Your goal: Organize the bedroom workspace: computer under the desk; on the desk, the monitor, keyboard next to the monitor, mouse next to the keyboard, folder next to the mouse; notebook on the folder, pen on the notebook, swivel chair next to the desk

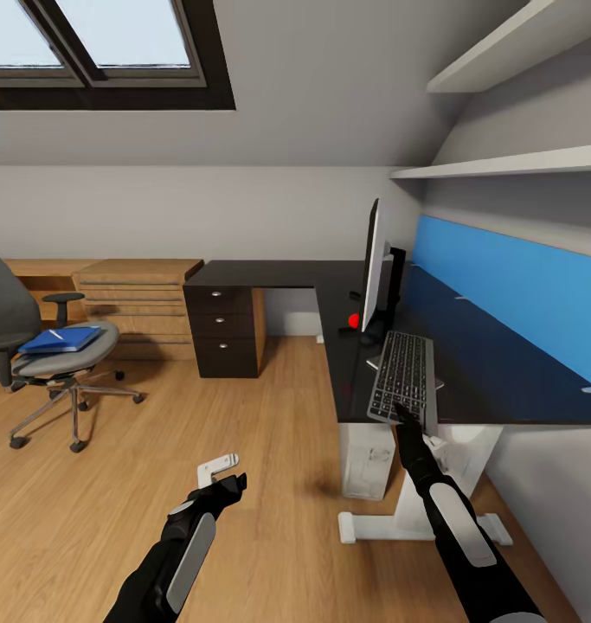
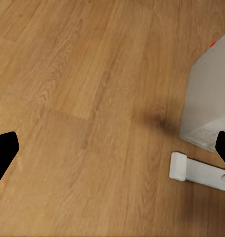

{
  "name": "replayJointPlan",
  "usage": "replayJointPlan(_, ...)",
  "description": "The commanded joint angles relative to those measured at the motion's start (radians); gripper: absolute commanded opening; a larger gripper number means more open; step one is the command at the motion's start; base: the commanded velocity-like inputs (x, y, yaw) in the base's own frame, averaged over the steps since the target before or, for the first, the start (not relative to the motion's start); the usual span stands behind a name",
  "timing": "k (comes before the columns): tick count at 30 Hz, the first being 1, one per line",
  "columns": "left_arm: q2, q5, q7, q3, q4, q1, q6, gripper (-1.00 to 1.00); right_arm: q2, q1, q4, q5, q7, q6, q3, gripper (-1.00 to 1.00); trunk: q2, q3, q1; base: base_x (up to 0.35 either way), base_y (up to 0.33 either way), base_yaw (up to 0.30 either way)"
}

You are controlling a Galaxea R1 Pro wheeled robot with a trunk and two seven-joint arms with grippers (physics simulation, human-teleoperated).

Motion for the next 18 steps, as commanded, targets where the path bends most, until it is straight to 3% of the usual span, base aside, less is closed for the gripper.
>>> replayJointPlan(1, 0.0, 0.01, 0.009, -0.002, -0.001, 0.0, 0.003, 1.0, -0.001, 0.0, -0.001, -0.009, -0.003, -0.005, 0.003, 1.0, 0.0, -0.001, 0.0, 0.015, 0.008, 0.0)
replayJointPlan(18, 0.001, 0.009, 0.01, -0.002, 0.001, 0.0, 0.003, 1.0, -0.001, 0.0, -0.002, -0.007, -0.002, -0.006, 0.003, 1.0, 0.0, -0.001, 0.0, 0.002, 0.001, 0.0)
